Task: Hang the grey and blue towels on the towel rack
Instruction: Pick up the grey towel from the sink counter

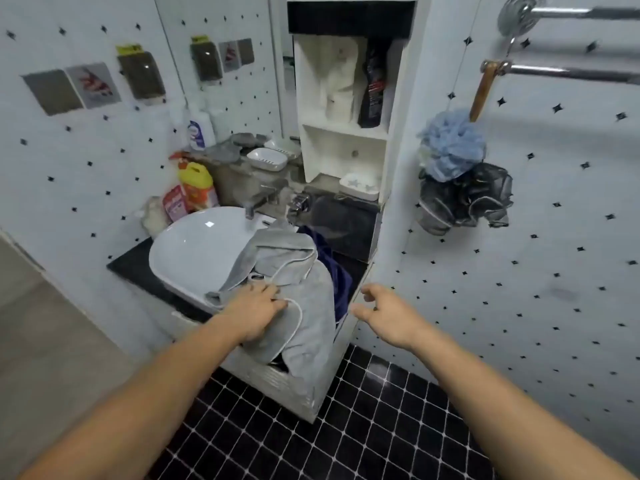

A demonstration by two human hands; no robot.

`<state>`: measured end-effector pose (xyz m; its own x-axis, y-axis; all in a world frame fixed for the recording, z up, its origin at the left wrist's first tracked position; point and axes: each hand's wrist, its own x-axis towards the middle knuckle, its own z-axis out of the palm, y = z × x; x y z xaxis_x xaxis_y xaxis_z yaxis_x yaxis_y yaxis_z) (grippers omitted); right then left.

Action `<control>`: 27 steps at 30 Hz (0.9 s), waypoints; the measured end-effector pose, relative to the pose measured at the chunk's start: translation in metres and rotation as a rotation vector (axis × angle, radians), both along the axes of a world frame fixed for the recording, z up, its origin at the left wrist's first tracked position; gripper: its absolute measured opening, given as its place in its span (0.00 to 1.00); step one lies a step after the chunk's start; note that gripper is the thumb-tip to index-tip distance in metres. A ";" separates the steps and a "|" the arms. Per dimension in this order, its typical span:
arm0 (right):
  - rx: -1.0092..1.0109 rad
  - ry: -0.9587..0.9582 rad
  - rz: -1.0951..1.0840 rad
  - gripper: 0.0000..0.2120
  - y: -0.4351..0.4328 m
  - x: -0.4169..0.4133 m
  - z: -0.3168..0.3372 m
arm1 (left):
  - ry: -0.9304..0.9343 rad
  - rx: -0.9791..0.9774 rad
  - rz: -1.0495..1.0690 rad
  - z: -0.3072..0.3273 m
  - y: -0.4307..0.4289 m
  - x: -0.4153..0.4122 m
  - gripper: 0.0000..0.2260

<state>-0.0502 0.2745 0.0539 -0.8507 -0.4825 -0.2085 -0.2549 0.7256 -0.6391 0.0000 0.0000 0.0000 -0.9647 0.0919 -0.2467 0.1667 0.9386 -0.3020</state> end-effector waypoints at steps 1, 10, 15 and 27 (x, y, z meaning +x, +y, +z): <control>0.002 -0.009 -0.004 0.29 -0.012 -0.008 -0.004 | -0.031 -0.026 -0.060 -0.007 -0.007 -0.011 0.33; 0.059 -0.099 -0.072 0.26 -0.062 -0.057 -0.037 | -0.010 0.031 -0.367 -0.035 -0.020 -0.083 0.07; -0.004 -0.198 -0.134 0.25 -0.062 -0.067 -0.042 | -0.062 0.659 -0.032 -0.004 0.000 -0.124 0.04; -0.194 -0.333 -0.156 0.17 -0.002 -0.058 -0.059 | -0.272 0.538 0.064 0.006 0.027 -0.093 0.04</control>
